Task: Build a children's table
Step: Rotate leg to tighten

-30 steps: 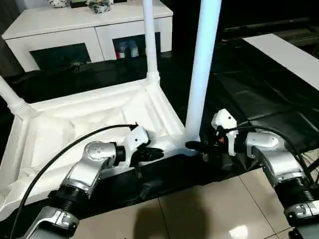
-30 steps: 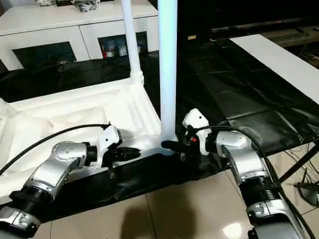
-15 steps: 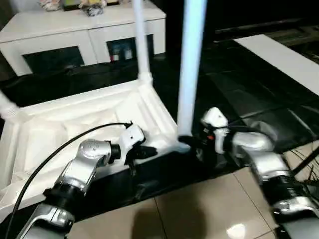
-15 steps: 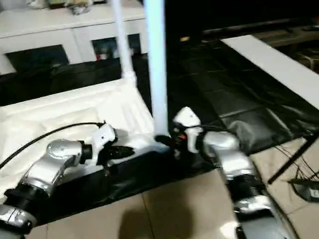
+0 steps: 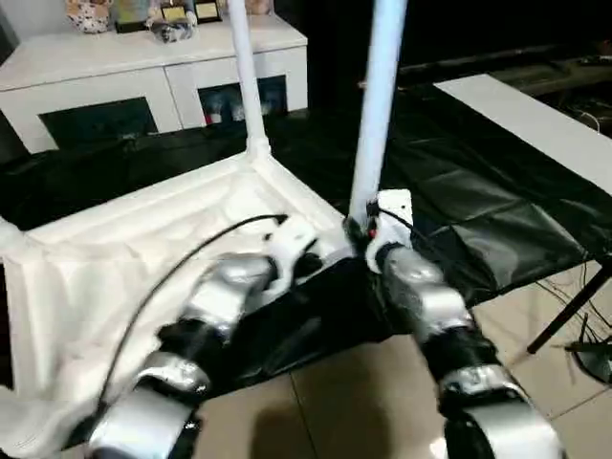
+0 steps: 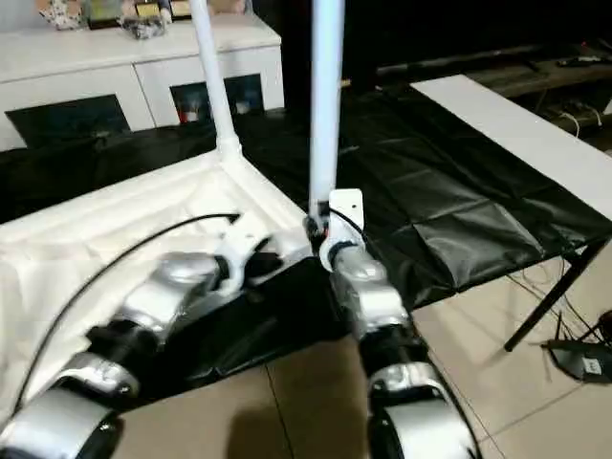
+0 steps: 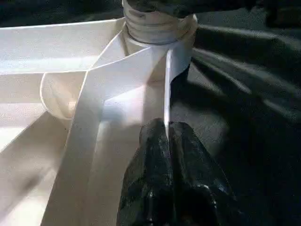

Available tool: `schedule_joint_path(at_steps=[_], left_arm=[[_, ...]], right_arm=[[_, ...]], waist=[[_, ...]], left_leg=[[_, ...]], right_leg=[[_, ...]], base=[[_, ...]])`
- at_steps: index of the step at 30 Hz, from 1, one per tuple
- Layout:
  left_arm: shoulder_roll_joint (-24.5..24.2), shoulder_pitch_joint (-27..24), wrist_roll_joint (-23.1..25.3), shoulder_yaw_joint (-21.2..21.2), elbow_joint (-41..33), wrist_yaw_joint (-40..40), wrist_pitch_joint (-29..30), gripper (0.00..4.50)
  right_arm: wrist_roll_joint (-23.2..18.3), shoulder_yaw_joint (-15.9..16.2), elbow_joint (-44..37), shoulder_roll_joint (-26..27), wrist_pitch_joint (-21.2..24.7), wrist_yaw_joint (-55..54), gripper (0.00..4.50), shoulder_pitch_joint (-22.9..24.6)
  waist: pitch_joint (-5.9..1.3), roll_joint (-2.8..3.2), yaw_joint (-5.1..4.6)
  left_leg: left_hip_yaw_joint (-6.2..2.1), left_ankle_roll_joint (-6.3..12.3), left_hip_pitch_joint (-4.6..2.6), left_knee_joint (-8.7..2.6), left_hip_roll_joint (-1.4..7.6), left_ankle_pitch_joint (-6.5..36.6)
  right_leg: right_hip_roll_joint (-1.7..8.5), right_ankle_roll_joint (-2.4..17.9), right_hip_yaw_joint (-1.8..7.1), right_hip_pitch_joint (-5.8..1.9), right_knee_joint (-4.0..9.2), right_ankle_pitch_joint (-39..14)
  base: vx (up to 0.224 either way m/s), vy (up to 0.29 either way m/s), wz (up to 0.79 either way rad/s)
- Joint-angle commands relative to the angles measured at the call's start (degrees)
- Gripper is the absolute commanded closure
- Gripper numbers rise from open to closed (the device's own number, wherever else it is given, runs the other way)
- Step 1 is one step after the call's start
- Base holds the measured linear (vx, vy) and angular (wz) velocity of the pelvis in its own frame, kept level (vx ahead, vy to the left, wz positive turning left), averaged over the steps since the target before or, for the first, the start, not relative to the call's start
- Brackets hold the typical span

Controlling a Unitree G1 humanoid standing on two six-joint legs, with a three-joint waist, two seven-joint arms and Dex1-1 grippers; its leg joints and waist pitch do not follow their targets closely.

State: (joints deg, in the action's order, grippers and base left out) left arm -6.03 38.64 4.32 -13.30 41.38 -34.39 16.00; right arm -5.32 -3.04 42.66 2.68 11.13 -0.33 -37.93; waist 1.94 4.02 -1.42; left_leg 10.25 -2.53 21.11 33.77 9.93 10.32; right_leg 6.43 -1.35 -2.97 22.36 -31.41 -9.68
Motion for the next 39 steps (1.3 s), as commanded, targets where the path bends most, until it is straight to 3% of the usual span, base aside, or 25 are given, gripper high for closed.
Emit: schedule_joint_path(at_steps=[1,2,5,7,10,13,15,16,18,19,22,25,27,30,31,32,35,39], left_arm=[[0.6,0.5,0.8,0.3,2.6,2.0,0.7,4.5],[0.6,0.4,0.7,0.1,2.8,1.3,0.1,4.5],[0.1,-0.1,0.3,-0.3,2.5,-0.7,-1.3,4.5],[-0.7,-0.7,-0.1,-0.7,2.0,-3.3,-2.6,4.5],[-2.5,-2.0,-0.9,-1.5,0.4,-8.3,-4.9,4.5],[-5.0,-2.9,-0.8,-2.3,-0.7,-11.9,-7.8,4.5],[-6.7,-3.6,-1.3,-2.5,-1.5,-15.2,-9.7,4.5],[-7.5,-3.9,-1.6,-2.6,-1.9,-16.8,-10.5,4.5],[-8.9,-4.3,-2.0,-2.8,-2.5,-19.5,-11.6,4.5],[-9.9,-4.5,-2.1,-3.1,-2.8,-21.2,-12.3,4.5],[-13.1,-5.2,-2.1,-4.4,-3.7,-27.3,-13.9,4.5],[-14.7,-5.7,-2.8,-4.7,-4.8,-30.5,-14.2,4.5],[-15.4,-5.7,-2.7,-4.7,-5.0,-31.0,-14.7,4.5],[-16.1,-5.5,-2.2,-4.7,-4.9,-30.7,-15.4,4.5],[-16.0,-5.4,-2.9,-4.3,-5.0,-31.0,-13.3,4.07],[-16.0,-5.3,-3.3,-4.1,-5.2,-31.4,-12.2,4.07],[-16.1,-5.3,-3.1,-4.2,-5.4,-32.1,-10.5,3.87],[-16.1,-4.8,-0.5,-4.9,-3.4,-28.9,-14.4,3.54]], right_arm=[[-2.7,-1.9,5.2,2.5,2.3,-1.1,2.57,0.8],[-2.7,-1.4,5.3,2.8,1.4,1.0,2.57,0.2],[-1.4,0.0,3.4,2.0,-0.4,4.1,1.87,0.3],[-1.1,0.5,1.6,1.1,-0.7,5.3,1.81,0.4],[-1.1,1.9,-2.2,-0.8,0.1,9.0,1.44,1.1],[-1.5,4.3,-7.7,-4.2,2.7,15.8,1.21,2.8],[-1.1,6.6,-11.7,-7.6,4.0,22.2,1.21,4.7],[-1.5,7.4,-13.8,-9.3,4.8,25.5,1.21,5.7],[-2.6,8.7,-17.7,-12.7,5.9,31.7,1.21,7.6],[-3.2,9.8,-20.5,-15.4,6.1,36.1,1.21,8.9],[-5.3,12.0,-27.9,-23.5,6.8,47.0,1.21,12.6],[-5.5,12.9,-29.9,-26.6,6.3,50.8,1.21,14.0],[-5.2,13.1,-30.6,-27.4,6.5,51.9,1.21,14.5],[-5.0,13.3,-31.2,-28.0,7.0,52.6,1.21,14.9],[-4.9,13.5,-31.2,-27.8,7.0,52.4,1.1,14.8],[-5.0,13.8,-31.5,-27.8,7.2,52.3,1.1,14.8],[-4.8,14.3,-31.5,-27.3,7.2,52.0,1.1,14.6],[-4.6,14.5,-31.5,-27.0,7.2,52.3,1.1,14.4]], waist=[[-2.06,0.69,-1.0],[-2.07,0.74,-1.2],[-2.21,0.41,-1.28],[-2.4,0.02,-1.34],[-2.74,0.03,-1.08],[-3.08,-0.08,-0.82],[-3.45,-0.1,-0.42],[-3.7,-0.28,0.15],[-3.63,-0.42,0.83],[-3.89,-0.1,1.28],[-3.92,0.0,2.49],[-3.74,0.16,3.33],[-3.53,0.48,3.48],[-3.15,0.39,3.46],[-3.1,0.35,3.38],[-2.98,0.24,3.28],[-3.03,0.22,3.15],[-3.24,0.15,3.0]], left_leg=[[-2.31,-3.39,-1.97,-6.28,1.91,40.3],[-2.48,-3.44,-1.99,-6.38,1.92,41.6],[-2.34,-3.11,-1.96,-6.29,1.84,41.4],[-2.22,-2.19,-1.21,-6.27,1.86,37.8],[-1.83,-1.12,-0.45,-6.05,1.96,32.4],[-1.4,0.38,-0.14,-5.76,2.09,27.6],[-1.04,1.36,-0.17,-5.36,2.12,23.4],[-0.85,2.76,0.11,-4.87,2.11,19.6],[-0.46,4.91,0.18,-4.49,2.1,16.2],[-0.61,5.88,0.32,-4.3,2.13,13.8],[-0.36,7.71,0.25,-3.81,2.44,8.3],[-0.17,6.82,0.02,-3.94,2.66,9.4],[-0.22,5.2,-0.14,-4.21,2.76,12.4],[-0.31,2.16,-0.38,-4.74,2.86,17.7],[-0.3,1.15,-0.53,-4.86,2.85,19.3],[-0.38,0.55,-0.41,-4.94,2.75,20.4],[-0.48,0.1,-0.43,-5.0,2.68,21.1],[-0.53,0.79,-0.12,-4.78,2.63,18.7]], right_leg=[[0.81,6.1,-0.44,-0.07,4.79,-29.9],[0.9,6.6,-0.7,-0.32,4.85,-28.4],[1.28,7.2,-0.67,-0.4,4.98,-27.7],[1.67,8.3,-0.23,-0.82,4.58,-25.9],[1.91,10.7,0.3,-1.15,3.85,-21.0],[1.97,12.1,0.54,-1.51,3.28,-16.8],[1.85,13.5,0.65,-1.59,2.78,-12.2],[1.85,14.2,0.72,-1.83,2.34,-8.1],[1.81,15.2,0.81,-1.83,1.95,-5.3],[1.9,15.6,0.61,-2.44,1.56,-3.4],[1.66,16.6,0.57,-2.42,0.85,1.7],[1.58,17.1,0.56,-2.33,0.92,-1.0],[1.62,16.8,0.62,-2.16,1.2,-5.2],[1.46,15.5,0.79,-1.81,1.71,-11.4],[1.48,15.0,0.89,-1.65,1.81,-13.0],[1.51,14.5,0.94,-1.64,1.93,-14.7],[1.61,13.4,1.04,-1.52,2.05,-16.7],[1.6,13.5,1.04,-1.71,1.9,-13.5]], base=[[0.0,0.0,0.0],[0.0,0.0,0.0],[0.0,0.0,0.0],[0.0,0.0,0.0],[0.0,0.0,0.0],[0.0,0.0,0.0],[0.036,-0.022,0.04],[0.051,-0.035,0.08],[0.064,-0.041,0.08],[0.067,-0.042,0.04],[0.036,-0.024,0.0],[0.0,0.0,0.0],[0.0,0.0,0.0],[0.0,0.0,0.0],[0.0,0.0,0.0],[0.0,0.0,0.0],[0.0,0.0,0.0],[0.0,0.0,0.0]])
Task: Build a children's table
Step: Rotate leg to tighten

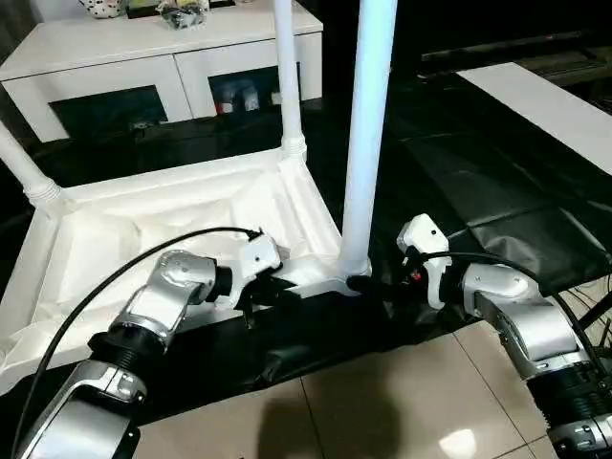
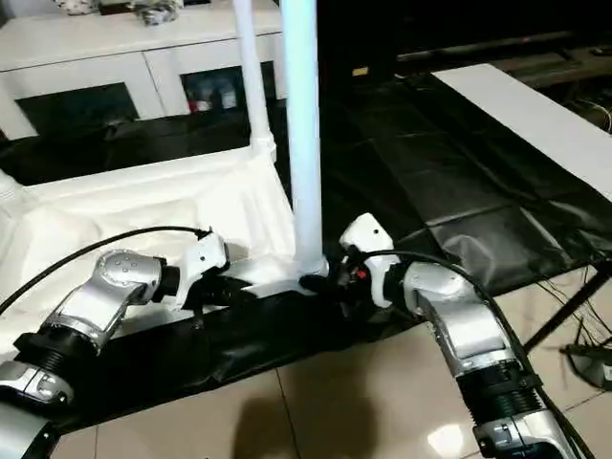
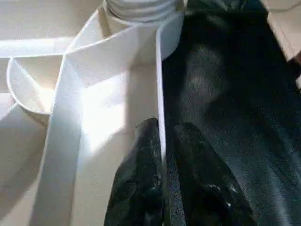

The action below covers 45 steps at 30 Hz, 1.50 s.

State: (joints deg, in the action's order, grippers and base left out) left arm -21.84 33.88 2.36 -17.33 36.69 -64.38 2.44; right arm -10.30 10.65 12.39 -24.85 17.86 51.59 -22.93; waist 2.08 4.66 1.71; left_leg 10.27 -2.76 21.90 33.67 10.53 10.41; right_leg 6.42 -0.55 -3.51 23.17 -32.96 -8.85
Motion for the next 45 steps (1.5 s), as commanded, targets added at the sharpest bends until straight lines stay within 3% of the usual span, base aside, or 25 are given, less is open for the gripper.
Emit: schedule_joint_path(at_steps=[1,3,10,15,22,24,26,27,35,40,45], left_arm=[[-0.2,0.1,1.7,-0.9,1.9,1.6,-1.2,3.54],[0.1,0.7,1.7,-0.6,3.4,2.6,-1.4,3.54],[0.4,0.8,0.7,0.2,3.5,1.1,-1.1,4.15],[0.0,0.5,0.3,-0.4,3.4,-1.3,-0.4,4.46],[0.1,-0.4,-0.2,-0.9,1.7,-3.0,0.1,4.46],[0.2,-0.4,-0.1,-0.8,1.4,-3.0,0.4,4.46],[0.2,-0.4,-0.1,-0.7,1.3,-3.0,0.4,4.46],[0.2,-0.5,-0.2,-0.6,1.3,-2.8,0.5,4.5],[-0.1,-0.9,-0.4,0.0,0.9,-2.2,0.6,4.5],[0.0,-1.1,-0.6,0.3,1.1,-1.9,0.1,4.5],[2.0,-2.6,-4.6,3.6,0.4,-1.1,0.2,4.5]], right_arm=[[0.4,0.8,-1.2,0.6,0.4,0.4,1.1,-0.7],[0.5,0.7,-1.1,0.7,0.3,0.4,1.1,-0.9],[1.0,1.0,-0.7,0.3,-0.3,0.2,1.1,-0.9],[3.5,1.8,2.5,0.0,-2.3,-0.5,1.1,-2.0],[3.9,2.2,7.5,1.9,-4.5,0.0,1.1,-4.9],[3.5,2.1,9.9,2.6,-5.3,1.3,1.1,-6.0],[3.3,2.0,10.6,2.7,-5.7,1.8,1.1,-6.3],[3.0,1.9,11.3,2.9,-5.9,2.5,1.39,-6.6],[3.3,2.1,13.7,2.9,-7.2,4.6,1.89,-7.0],[3.4,1.9,14.4,2.9,-7.7,5.0,1.99,-7.1],[3.4,1.1,16.1,3.5,-8.4,4.4,2.01,-6.9]], waist=[[-3.44,-0.57,-0.09],[-3.46,-0.56,-0.1],[-3.37,-0.5,-0.06],[-3.58,-0.2,-0.12],[-3.67,-0.24,-0.18],[-3.69,-0.59,-0.05],[-3.66,-0.43,0.08],[-3.7,-0.59,0.09],[-3.74,-0.62,0.16],[-3.74,-0.53,0.15],[-3.73,-0.39,0.11]], left_leg=[[-0.48,1.4,-0.86,-4.59,2.0,17.6],[-0.38,1.81,-0.82,-4.5,1.91,16.9],[-0.46,1.35,-0.87,-4.59,1.96,18.2],[-0.45,1.52,-0.87,-4.44,1.96,16.6],[-0.32,2.33,-0.86,-4.23,1.92,15.7],[-0.24,2.74,-0.85,-4.14,1.97,14.8],[-0.22,2.98,-0.9,-4.1,2.01,14.6],[-0.19,3.25,-0.82,-4.05,1.98,14.2],[-0.19,3.57,-0.83,-3.95,1.99,13.5],[-0.21,3.67,-0.81,-3.94,1.97,13.6],[-0.18,3.69,-0.79,-3.93,1.92,14.1]], right_leg=[[1.58,13.0,1.56,-2.57,3.33,-13.2],[1.51,13.2,1.51,-2.58,3.25,-12.3],[1.6,12.9,1.5,-2.55,3.45,-15.1],[1.55,13.9,1.45,-2.63,3.08,-11.6],[1.56,15.2,1.33,-2.78,2.85,-9.7],[1.54,15.5,1.36,-2.8,2.76,-9.1],[1.54,15.6,1.35,-2.79,2.71,-9.1],[1.54,15.7,1.31,-2.87,2.66,-8.9],[1.56,15.4,1.32,-2.86,2.62,-9.5],[1.53,15.5,1.28,-2.9,2.62,-9.6],[1.54,15.5,1.25,-2.89,2.7,-10.3]], base=[[0.0,0.0,0.0],[0.0,0.0,0.0],[0.0,0.0,0.0],[0.0,0.0,0.0],[0.0,0.0,0.0],[0.0,0.0,0.0],[0.0,0.0,0.0],[0.0,0.0,0.0],[0.0,0.0,0.0],[0.0,0.0,0.0],[0.0,0.0,0.0]])
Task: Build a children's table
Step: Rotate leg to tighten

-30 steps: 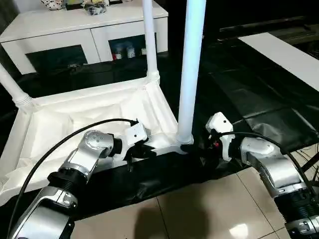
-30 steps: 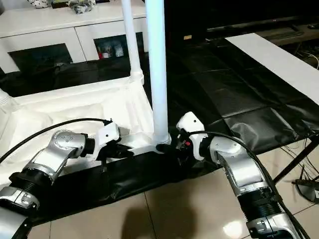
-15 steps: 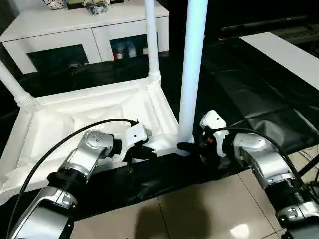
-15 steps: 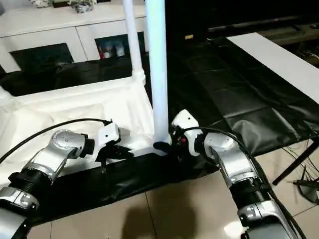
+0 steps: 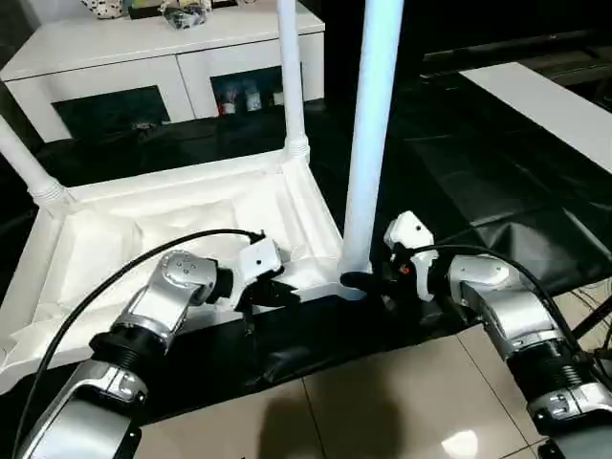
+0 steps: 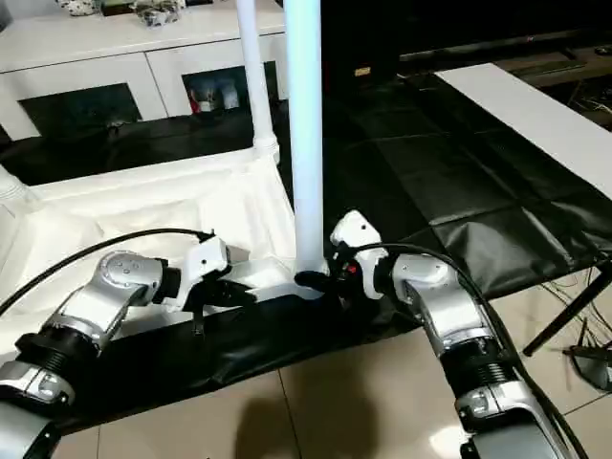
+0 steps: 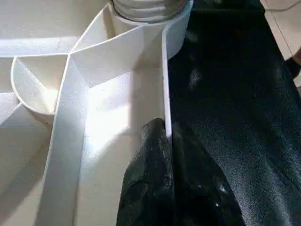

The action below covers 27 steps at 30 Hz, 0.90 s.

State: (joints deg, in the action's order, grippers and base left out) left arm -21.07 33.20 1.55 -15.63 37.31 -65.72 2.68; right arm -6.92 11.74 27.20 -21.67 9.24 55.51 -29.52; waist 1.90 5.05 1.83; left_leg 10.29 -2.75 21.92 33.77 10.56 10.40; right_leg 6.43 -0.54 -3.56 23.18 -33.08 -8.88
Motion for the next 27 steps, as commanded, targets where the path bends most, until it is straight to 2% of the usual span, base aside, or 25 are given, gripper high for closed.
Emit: schedule_joint_path(at_steps=[1,10,13,14,16,18,20,21,23,24,25,27], left_arm=[[1.2,-1.9,-3.8,1.9,-0.2,0.3,0.0,4.5],[1.6,-4.5,-4.8,2.7,-2.2,0.3,0.6,4.5],[1.3,-4.8,-3.0,1.4,-2.6,0.7,0.3,4.5],[1.1,-4.8,-2.1,0.8,-2.6,1.0,0.1,4.5],[1.1,-4.7,-1.4,0.4,-2.5,1.5,0.1,4.5],[2.3,-3.8,1.3,-0.9,-1.6,5.1,0.6,4.5],[3.8,-3.1,2.2,-1.0,-1.0,7.8,1.6,4.5],[4.5,-2.9,2.4,-0.9,-0.8,8.7,2.1,4.5],[6.5,-1.6,3.2,-0.7,0.4,12.5,3.3,4.5],[8.2,-0.4,3.7,-0.4,1.6,15.9,4.4,4.5],[10.1,0.9,3.8,0.3,3.0,19.3,5.5,4.5],[10.8,1.3,3.8,0.5,3.4,20.4,5.9,4.5]], right_arm=[[0.0,0.0,1.3,0.3,0.3,0.5,2.01,-0.3],[0.0,0.0,1.3,1.2,0.1,-0.1,2.01,0.7],[0.2,-0.7,1.7,3.5,0.7,-4.2,2.01,1.2],[0.8,-1.1,2.2,4.7,0.9,-7.0,2.01,1.2],[1.3,-1.4,2.8,5.8,1.4,-9.7,2.02,1.3],[2.6,-3.4,4.9,10.0,3.4,-20.5,2.02,1.0],[3.0,-5.0,6.3,12.6,4.6,-27.1,2.02,0.5],[3.1,-5.5,6.8,13.3,4.9,-29.0,2.02,0.3],[2.9,-7.4,9.0,15.3,5.5,-34.8,2.03,-0.8],[2.1,-9.0,10.9,17.0,6.0,-38.5,2.03,-1.8],[1.1,-11.0,13.1,18.7,6.1,-42.7,2.03,-3.1],[0.7,-11.6,13.8,19.2,6.1,-44.0,2.04,-3.5]], waist=[[-3.57,-0.82,0.01],[-3.61,-0.82,-0.25],[-3.55,-1.07,-0.36],[-3.51,-0.96,-0.39],[-3.27,-0.89,-1.05],[-3.15,-0.8,-1.7],[-2.87,-0.56,-2.64],[-2.93,-0.65,-2.81],[-2.68,-0.76,-3.37],[-2.61,-0.6,-3.55],[-2.49,-0.7,-3.66],[-2.5,-0.84,-3.76]], left_leg=[[-0.16,3.74,-0.82,-4.01,1.89,14.0],[-0.24,4.2,-0.68,-4.07,1.93,13.8],[-0.21,4.15,-0.64,-4.12,1.89,14.1],[-0.25,4.0,-0.63,-4.18,1.9,14.3],[-0.42,2.64,-0.55,-4.52,1.85,16.4],[-0.52,1.54,-0.74,-4.68,1.88,18.5],[-0.88,-0.64,-0.86,-5.11,1.72,22.4],[-0.93,-1.1,-1.02,-5.09,1.76,23.2],[-1.0,-1.65,-1.48,-5.21,1.65,27.4],[-0.98,-1.76,-1.59,-5.11,1.51,28.3],[-1.21,-1.97,-1.87,-5.14,1.37,30.2],[-1.43,-1.9,-1.88,-5.09,1.23,30.7]], right_leg=[[1.52,15.5,1.29,-2.87,2.84,-10.3],[1.48,14.9,1.26,-2.87,2.88,-11.1],[1.48,14.4,1.29,-2.81,3.0,-12.5],[1.54,14.3,1.31,-2.76,3.0,-13.1],[1.55,13.1,1.28,-2.66,3.34,-16.6],[1.56,12.5,1.36,-2.31,3.58,-18.8],[1.51,10.7,1.19,-2.1,4.02,-23.4],[1.51,10.5,1.21,-2.04,4.1,-23.3],[1.36,10.2,1.21,-1.63,4.51,-25.1],[1.42,10.1,1.27,-1.36,4.53,-26.1],[1.41,9.1,1.05,-1.36,4.97,-29.0],[1.49,7.9,0.94,-1.35,5.36,-31.3]], base=[[0.0,0.0,0.0],[0.0,0.0,0.0],[0.0,0.0,0.0],[0.0,0.0,0.0],[0.0,0.0,0.0],[0.0,0.0,0.0],[0.0,0.0,0.0],[0.0,0.0,0.0],[0.0,0.0,0.0],[0.0,0.0,0.0],[0.0,0.0,0.0],[0.0,0.0,0.0]])
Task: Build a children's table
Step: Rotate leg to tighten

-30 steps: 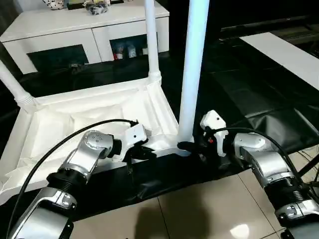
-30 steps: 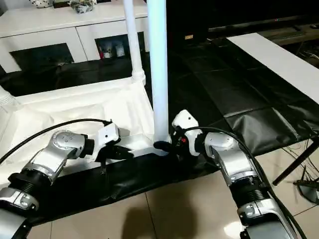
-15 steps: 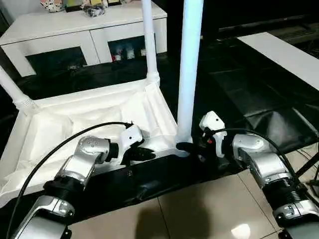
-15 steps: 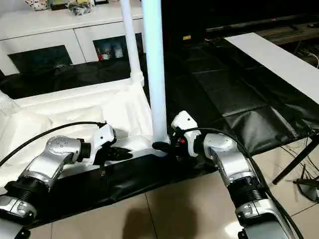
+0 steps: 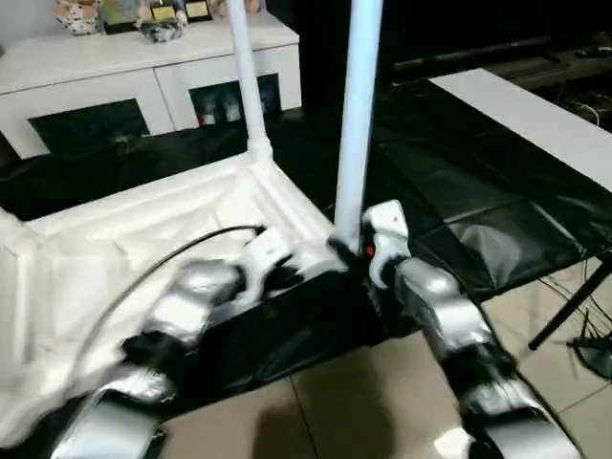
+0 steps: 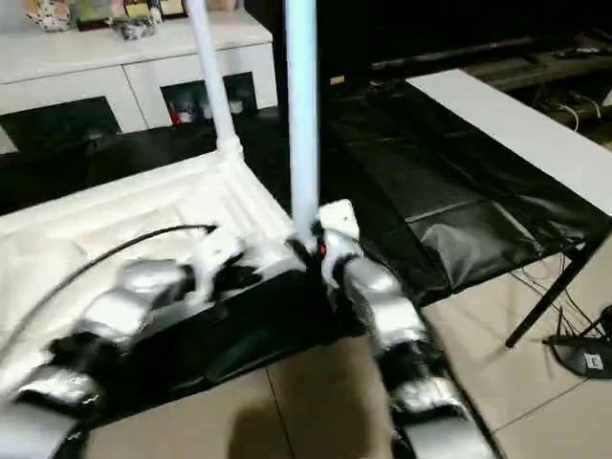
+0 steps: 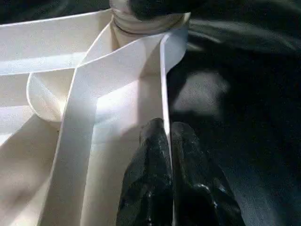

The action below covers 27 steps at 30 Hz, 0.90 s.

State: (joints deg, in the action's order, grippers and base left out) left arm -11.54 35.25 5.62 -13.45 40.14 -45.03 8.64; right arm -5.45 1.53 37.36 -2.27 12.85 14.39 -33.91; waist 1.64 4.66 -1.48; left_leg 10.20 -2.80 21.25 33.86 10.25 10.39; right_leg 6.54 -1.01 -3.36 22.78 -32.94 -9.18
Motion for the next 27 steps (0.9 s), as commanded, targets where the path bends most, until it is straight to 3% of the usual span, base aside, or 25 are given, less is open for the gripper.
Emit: schedule_joint_path(at_steps=[1,4,7,8,9,13,14,17,18,20,22,23,24,25,27], left_arm=[[2.9,0.4,-0.4,-1.0,1.8,2.7,1.0,4.5],[6.2,2.4,-1.3,0.5,3.8,7.4,2.3,4.5],[8.0,3.1,-1.6,1.4,4.5,8.6,3.2,4.5],[8.0,3.1,-1.6,1.4,4.4,8.6,3.2,4.5],[7.9,2.8,-1.6,1.4,4.0,8.2,3.3,4.5],[6.6,2.2,-1.5,1.4,3.6,6.5,2.4,4.5],[5.8,1.9,-1.3,1.0,3.6,5.0,1.4,4.5],[4.1,0.6,-1.7,0.0,2.2,0.6,-0.4,4.5],[1.9,-1.1,-2.5,-0.9,0.1,-4.7,-1.4,4.5],[0.9,-1.8,-2.9,-1.3,-0.8,-7.2,-2.1,4.5],[-0.7,-2.7,-3.6,-1.7,-2.3,-10.5,-2.0,4.5],[-1.2,-3.0,-3.7,-1.7,-2.7,-11.3,-1.7,4.5],[-3.1,-3.6,-4.1,-2.1,-3.9,-14.3,-1.5,4.5],[-3.1,-3.6,-4.1,-2.1,-3.9,-14.3,-1.5,4.5],[-5.6,-4.2,-4.2,-2.7,-4.9,-17.5,-1.8,4.5]], right_arm=[[-1.6,-3.2,5.5,1.3,2.4,-6.6,2.12,-0.3],[-3.0,-5.5,10.7,3.5,0.0,-12.5,2.12,-3.9],[-2.2,-6.0,14.8,4.7,-3.3,-15.3,2.12,-6.8],[-2.3,-6.2,15.0,4.9,-3.8,-15.0,1.61,-7.0],[-2.5,-6.2,15.1,5.1,-4.9,-13.6,1.47,-7.4],[-1.8,-5.9,15.4,4.9,-6.6,-11.3,1.26,-8.6],[-1.7,-5.5,15.6,4.4,-7.4,-9.5,1.14,-9.4],[-0.5,-2.4,12.9,2.3,-8.3,-3.7,1.14,-8.8],[0.3,1.4,8.3,-0.6,-7.8,5.0,1.14,-6.9],[0.7,3.2,6.1,-2.1,-7.8,9.1,1.14,-5.8],[0.7,6.1,1.8,-5.3,-7.0,16.8,1.14,-3.5],[0.6,6.9,0.4,-6.4,-6.6,19.4,1.14,-2.6],[0.1,10.9,-5.6,-12.2,-6.1,30.2,1.14,1.2],[0.1,10.9,-5.6,-12.2,-6.1,30.2,1.14,1.2],[-1.0,14.3,-11.9,-19.2,-5.7,40.7,1.14,5.2]], waist=[[-2.23,-0.48,-0.45],[-2.32,-0.47,-0.7],[-2.49,-0.55,-0.79],[-2.57,-0.51,-0.79],[-2.55,-0.79,-0.79],[-2.83,-0.8,-0.55],[-3.08,-0.82,-0.3],[-3.09,-0.66,0.16],[-3.16,-0.56,0.28],[-3.22,-0.8,0.65],[-3.23,-0.48,0.95],[-3.27,-0.64,1.3],[-3.69,-0.4,1.74],[-3.68,-0.47,2.15],[-3.63,-0.64,2.75]], left_leg=[[-1.36,-1.52,-1.06,-5.24,1.54,30.6],[-1.37,-1.21,-1.23,-5.01,1.17,31.2],[-1.6,-0.66,-0.66,-5.26,1.3,30.8],[-1.56,-0.27,-0.58,-5.27,1.33,30.5],[-1.51,0.0,-0.52,-5.29,1.36,30.5],[-1.23,1.01,-0.43,-5.24,1.5,28.2],[-1.07,1.75,-0.07,-5.17,1.58,25.5],[-0.84,2.97,0.25,-5.14,1.67,22.5],[-0.71,3.5,0.34,-4.98,1.66,21.4],[-0.48,4.5,0.34,-4.8,1.75,19.3],[-0.36,5.27,0.24,-4.57,1.77,18.1],[-0.24,5.72,0.08,-4.43,2.02,17.3],[-0.28,6.46,0.19,-4.16,2.07,13.6],[-0.3,6.88,0.12,-3.97,2.18,11.9],[-0.11,8.47,0.27,-3.62,2.21,9.2]], right_leg=[[1.39,7.8,0.8,-0.9,5.34,-31.1],[1.37,7.5,0.59,-0.53,5.67,-32.6],[1.46,7.3,0.31,-1.01,5.57,-30.8],[1.57,7.7,0.31,-1.01,5.51,-29.7],[1.55,7.8,0.29,-0.98,5.58,-29.2],[1.64,9.9,0.56,-1.1,5.16,-24.9],[1.67,11.2,0.68,-1.4,4.7,-21.2],[1.63,12.3,0.62,-1.81,4.34,-17.5],[1.77,12.8,0.68,-1.86,4.2,-16.4],[1.67,13.0,0.75,-2.08,4.06,-13.9],[1.63,13.9,0.83,-1.96,3.73,-12.5],[1.53,14.2,0.96,-2.06,3.47,-10.9],[1.47,15.3,0.75,-2.57,2.8,-6.4],[1.37,15.6,0.74,-2.6,2.61,-4.4],[1.29,16.7,0.78,-2.78,2.05,-0.6]], base=[[0.0,0.0,0.0],[0.0,0.0,0.0],[0.0,0.0,0.0],[0.0,0.0,0.0],[0.0,0.0,0.0],[0.0,0.0,0.0],[0.0,0.0,0.0],[0.0,0.0,0.0],[0.0,0.0,0.0],[0.0,0.0,0.0],[0.0,0.0,0.0],[0.0,0.0,0.0],[0.0,0.0,0.0],[0.0,0.0,0.0],[0.0,0.0,0.0]])
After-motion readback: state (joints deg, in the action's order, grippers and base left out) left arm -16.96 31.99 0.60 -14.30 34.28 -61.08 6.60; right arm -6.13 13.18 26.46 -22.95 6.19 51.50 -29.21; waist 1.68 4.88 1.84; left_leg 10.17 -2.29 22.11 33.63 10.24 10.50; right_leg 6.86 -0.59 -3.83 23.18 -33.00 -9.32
